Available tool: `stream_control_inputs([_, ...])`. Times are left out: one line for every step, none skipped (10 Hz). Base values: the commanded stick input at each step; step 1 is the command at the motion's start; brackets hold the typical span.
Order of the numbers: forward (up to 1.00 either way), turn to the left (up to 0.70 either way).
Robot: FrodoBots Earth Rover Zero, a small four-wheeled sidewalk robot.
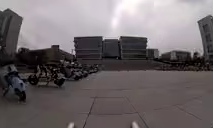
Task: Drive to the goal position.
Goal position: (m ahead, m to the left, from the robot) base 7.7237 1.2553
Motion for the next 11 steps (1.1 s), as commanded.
stream_control_inputs([0.7,0.0])
stream_control_inputs([0.7,0.0])
stream_control_inputs([0.7,0.0])
stream_control_inputs([0.7,0.0])
stream_control_inputs([0.7,0.0])
stream_control_inputs([0.7,0.0])
stream_control_inputs([0.7,0.0])
stream_control_inputs([0.7,-0.16])
stream_control_inputs([0.7,-0.01])
stream_control_inputs([0.7,0.0])
stream_control_inputs([0.7,0.0])
